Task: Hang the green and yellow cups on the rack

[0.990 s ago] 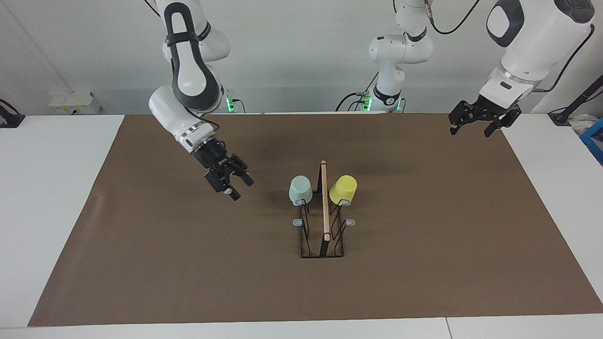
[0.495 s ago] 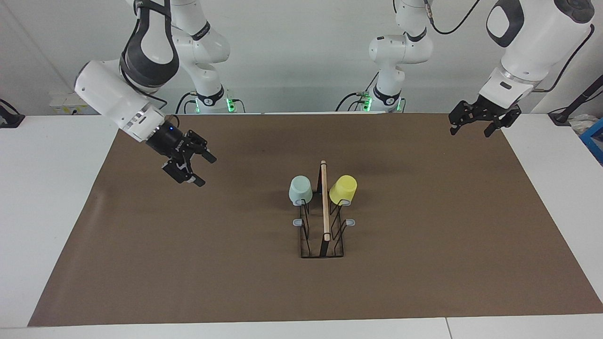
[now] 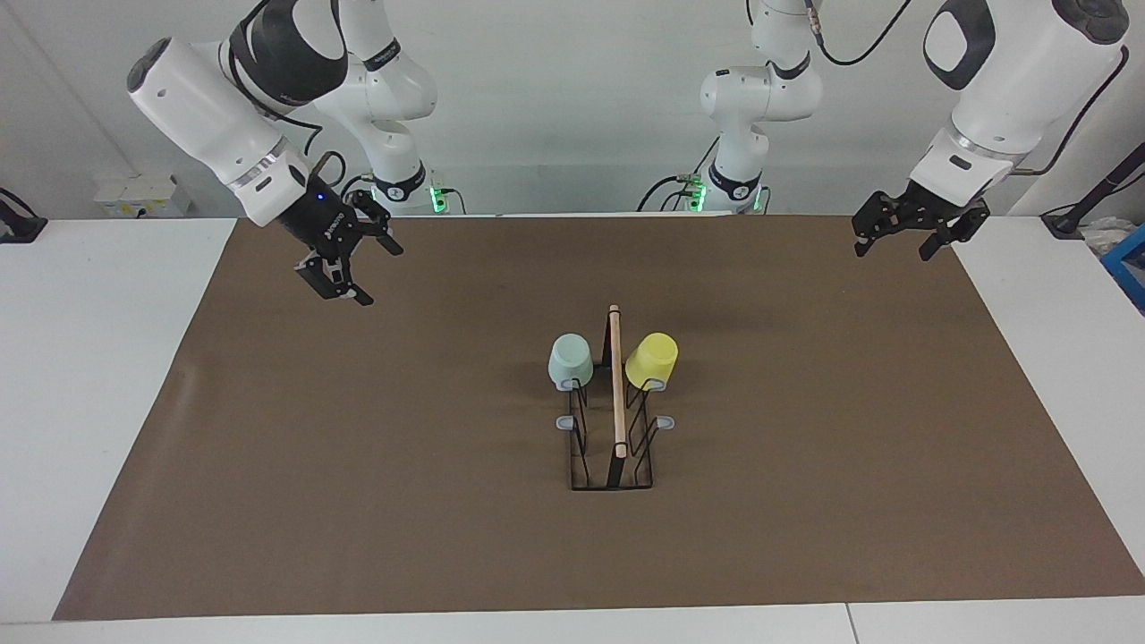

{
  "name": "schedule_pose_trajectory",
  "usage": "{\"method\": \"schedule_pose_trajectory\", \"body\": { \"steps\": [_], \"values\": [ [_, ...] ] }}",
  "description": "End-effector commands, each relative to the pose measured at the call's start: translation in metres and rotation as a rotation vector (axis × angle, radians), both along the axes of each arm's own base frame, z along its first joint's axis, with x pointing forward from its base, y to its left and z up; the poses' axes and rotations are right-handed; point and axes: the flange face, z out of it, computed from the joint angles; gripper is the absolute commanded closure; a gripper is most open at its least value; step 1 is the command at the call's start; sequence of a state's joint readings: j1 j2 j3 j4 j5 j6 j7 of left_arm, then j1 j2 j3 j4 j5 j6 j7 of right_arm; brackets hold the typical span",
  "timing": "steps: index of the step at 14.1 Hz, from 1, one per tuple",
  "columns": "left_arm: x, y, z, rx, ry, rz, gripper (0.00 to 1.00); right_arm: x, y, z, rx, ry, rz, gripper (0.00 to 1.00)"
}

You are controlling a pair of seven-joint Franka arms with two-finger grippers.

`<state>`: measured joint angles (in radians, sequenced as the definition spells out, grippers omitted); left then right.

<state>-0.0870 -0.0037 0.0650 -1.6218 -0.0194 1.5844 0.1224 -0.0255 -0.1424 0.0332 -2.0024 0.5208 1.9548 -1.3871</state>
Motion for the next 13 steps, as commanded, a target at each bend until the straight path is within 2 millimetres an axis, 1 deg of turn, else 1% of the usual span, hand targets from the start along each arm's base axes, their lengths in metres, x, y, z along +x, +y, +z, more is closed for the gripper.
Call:
{"method": "schedule_pose_trajectory", "body": {
  "steps": [1, 2, 4, 9, 10, 11, 13],
  "values": [
    [-0.008, 0.001, 0.001, -0.012, -0.012, 0.01, 0.0, -0.005, -0.007, 0.0, -0.064, 0.071, -0.042, 0.0],
    [-0.008, 0.001, 0.001, -0.012, -0.012, 0.01, 0.0, -0.007, -0.008, 0.0, -0.078, 0.103, -0.068, 0.0],
    [-0.008, 0.001, 0.001, -0.01, -0.012, 0.01, 0.0, -0.007, -0.018, 0.003, -0.103, 0.158, -0.178, 0.0],
    [-0.008, 0.001, 0.001, -0.01, -0.012, 0.01, 0.0, -0.004, -0.028, 0.024, -0.155, 0.279, -0.534, 0.0],
    [-0.008, 0.001, 0.001, -0.012, -0.012, 0.01, 0.0, -0.003, -0.027, 0.031, -0.171, 0.293, -0.602, 0.0],
    [-0.009, -0.003, 0.0, -0.012, -0.003, -0.002, 0.0, -0.002, -0.024, 0.034, -0.176, 0.312, -0.67, 0.0],
    [-0.008, -0.016, 0.002, -0.01, -0.018, -0.017, 0.0, -0.001, -0.018, 0.035, -0.178, 0.326, -0.741, 0.0]
  ]
}}
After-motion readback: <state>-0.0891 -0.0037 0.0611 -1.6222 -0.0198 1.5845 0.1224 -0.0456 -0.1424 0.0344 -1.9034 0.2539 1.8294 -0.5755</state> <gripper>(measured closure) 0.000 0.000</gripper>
